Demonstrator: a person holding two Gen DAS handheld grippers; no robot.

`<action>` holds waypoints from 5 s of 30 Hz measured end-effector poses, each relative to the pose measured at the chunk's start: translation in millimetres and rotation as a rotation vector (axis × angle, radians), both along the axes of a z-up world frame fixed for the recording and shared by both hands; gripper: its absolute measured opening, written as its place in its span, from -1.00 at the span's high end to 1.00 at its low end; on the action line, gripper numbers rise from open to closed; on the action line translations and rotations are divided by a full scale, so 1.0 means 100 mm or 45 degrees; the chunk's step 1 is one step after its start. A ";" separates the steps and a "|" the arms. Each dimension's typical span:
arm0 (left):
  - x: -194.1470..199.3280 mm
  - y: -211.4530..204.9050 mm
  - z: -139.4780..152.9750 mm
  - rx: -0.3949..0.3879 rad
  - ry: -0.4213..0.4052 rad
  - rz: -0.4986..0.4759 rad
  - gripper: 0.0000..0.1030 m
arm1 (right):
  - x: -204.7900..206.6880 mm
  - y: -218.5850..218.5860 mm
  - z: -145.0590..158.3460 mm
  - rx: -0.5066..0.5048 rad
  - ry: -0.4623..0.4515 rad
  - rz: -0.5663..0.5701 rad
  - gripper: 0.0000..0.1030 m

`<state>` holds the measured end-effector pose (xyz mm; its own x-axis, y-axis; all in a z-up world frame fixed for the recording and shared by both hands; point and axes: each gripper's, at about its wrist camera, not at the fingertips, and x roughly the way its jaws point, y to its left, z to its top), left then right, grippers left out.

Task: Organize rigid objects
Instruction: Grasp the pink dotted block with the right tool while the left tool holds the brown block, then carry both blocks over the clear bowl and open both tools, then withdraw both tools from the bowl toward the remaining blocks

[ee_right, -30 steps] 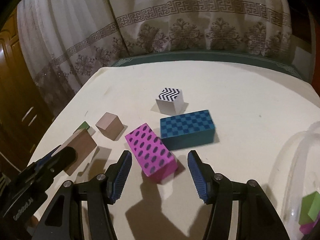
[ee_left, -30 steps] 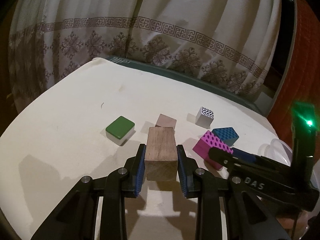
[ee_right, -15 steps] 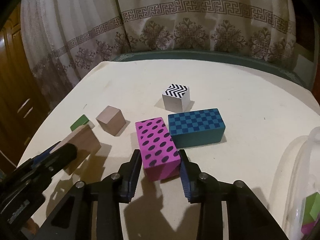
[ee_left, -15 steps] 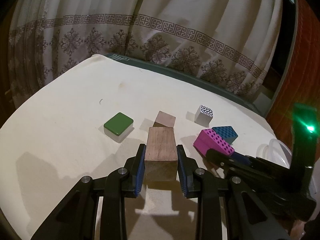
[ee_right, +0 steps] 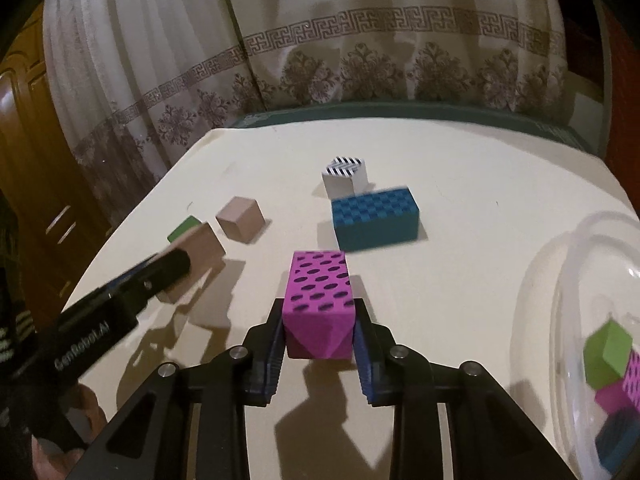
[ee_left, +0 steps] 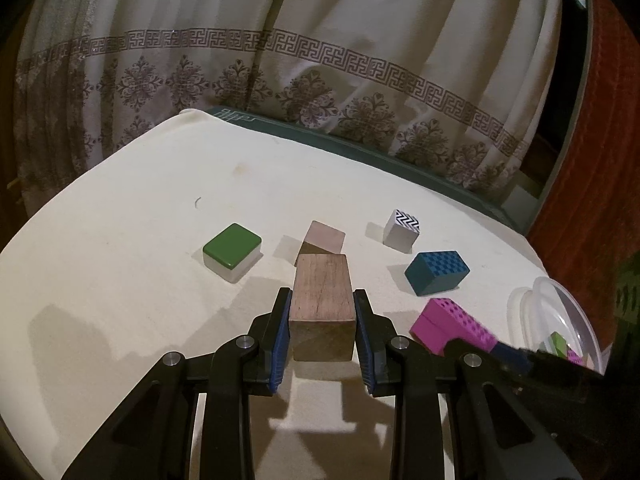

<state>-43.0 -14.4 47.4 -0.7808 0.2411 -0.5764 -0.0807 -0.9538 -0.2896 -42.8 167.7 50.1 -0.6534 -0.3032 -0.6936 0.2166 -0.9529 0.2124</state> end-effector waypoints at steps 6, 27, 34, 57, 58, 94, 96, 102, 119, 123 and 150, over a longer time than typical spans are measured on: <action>0.00 0.01 -0.01 0.003 -0.002 -0.002 0.41 | -0.04 -0.02 -0.01 0.008 -0.019 -0.016 0.11; 0.02 0.09 -0.03 -0.011 0.002 -0.027 0.41 | 0.20 0.26 0.10 -0.010 0.049 -0.163 0.34; 0.04 0.13 -0.04 -0.031 0.011 -0.037 0.41 | 0.43 0.58 0.24 0.006 0.102 -0.242 0.34; 0.21 0.44 0.11 -0.108 0.031 -0.120 0.41 | 0.72 1.77 0.35 -0.001 0.211 -0.647 0.32; 0.22 0.46 0.13 -0.112 0.032 -0.125 0.41 | 0.73 1.80 0.35 -0.005 0.209 -0.659 0.32; 0.31 1.83 0.56 -0.186 0.099 -0.475 0.41 | 1.14 2.25 0.16 -0.130 0.243 -0.698 0.31; 0.29 1.95 0.58 -0.193 0.103 -0.504 0.41 | 1.14 2.26 0.16 -0.142 0.243 -0.696 0.31; 0.19 2.28 0.53 -0.204 0.069 -0.612 0.41 | 1.13 2.30 0.11 -0.170 0.235 -0.691 0.31; 0.02 2.59 0.47 -0.221 0.034 -0.662 -0.35 | 1.12 2.35 0.02 -0.206 0.224 -0.699 0.31; 0.00 2.51 0.45 -0.236 0.014 -0.623 -0.35 | 1.12 2.34 0.02 -0.204 0.227 -0.695 0.31; 0.05 1.81 0.36 -0.189 -0.059 -0.437 -0.58 | 1.19 2.11 0.10 -0.112 0.274 -0.669 -0.15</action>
